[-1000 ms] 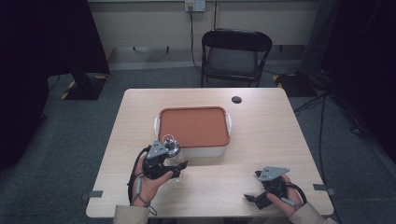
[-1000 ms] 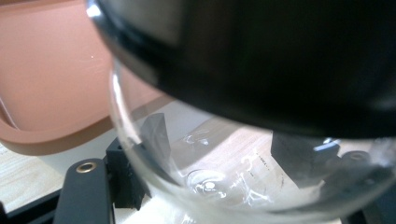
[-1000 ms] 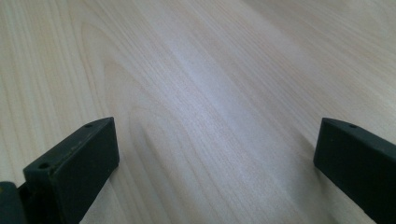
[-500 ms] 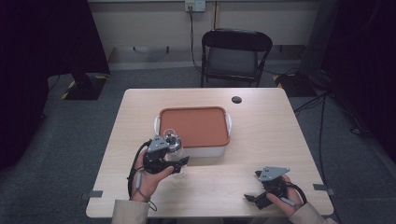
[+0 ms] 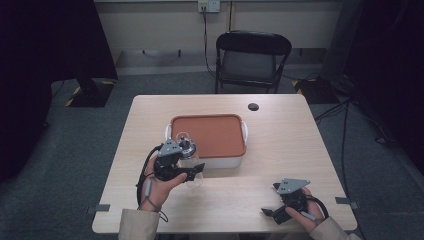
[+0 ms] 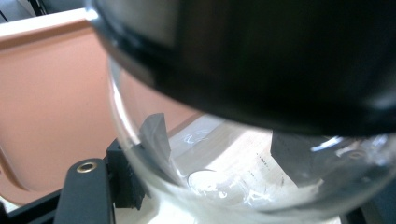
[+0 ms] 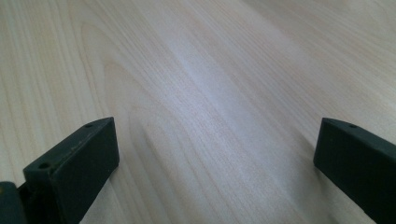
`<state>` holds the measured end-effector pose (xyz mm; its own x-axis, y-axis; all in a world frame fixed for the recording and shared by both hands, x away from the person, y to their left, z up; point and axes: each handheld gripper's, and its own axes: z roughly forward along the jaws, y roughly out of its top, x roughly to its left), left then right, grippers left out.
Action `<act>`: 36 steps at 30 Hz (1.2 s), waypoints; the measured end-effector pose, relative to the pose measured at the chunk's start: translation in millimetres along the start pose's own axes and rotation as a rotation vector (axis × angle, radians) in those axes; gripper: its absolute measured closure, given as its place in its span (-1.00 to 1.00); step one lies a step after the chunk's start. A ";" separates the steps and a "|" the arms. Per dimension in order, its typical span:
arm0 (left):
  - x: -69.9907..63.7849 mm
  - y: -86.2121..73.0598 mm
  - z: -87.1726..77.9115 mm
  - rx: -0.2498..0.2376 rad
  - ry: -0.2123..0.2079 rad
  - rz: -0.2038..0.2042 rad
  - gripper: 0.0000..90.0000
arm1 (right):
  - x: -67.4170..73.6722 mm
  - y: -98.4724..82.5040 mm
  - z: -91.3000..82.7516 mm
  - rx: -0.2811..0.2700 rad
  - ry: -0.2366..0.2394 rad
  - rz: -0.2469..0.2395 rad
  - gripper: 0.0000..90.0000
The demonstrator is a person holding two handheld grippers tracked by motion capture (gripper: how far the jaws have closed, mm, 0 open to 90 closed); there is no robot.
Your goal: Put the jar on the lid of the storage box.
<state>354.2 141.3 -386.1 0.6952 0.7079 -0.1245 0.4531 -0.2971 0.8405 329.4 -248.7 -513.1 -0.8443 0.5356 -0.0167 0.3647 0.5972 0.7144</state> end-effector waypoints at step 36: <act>-0.9 40.2 -8.5 0.012 -0.017 0.038 -0.30 | 0.0 0.0 0.0 0.000 0.000 0.000 -1.00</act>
<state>367.0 134.1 -347.7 0.7214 0.6849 -0.1021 0.4328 -0.3308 0.8386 329.4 -248.7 -513.1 -0.8443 0.5357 -0.0167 0.3648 0.5972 0.7143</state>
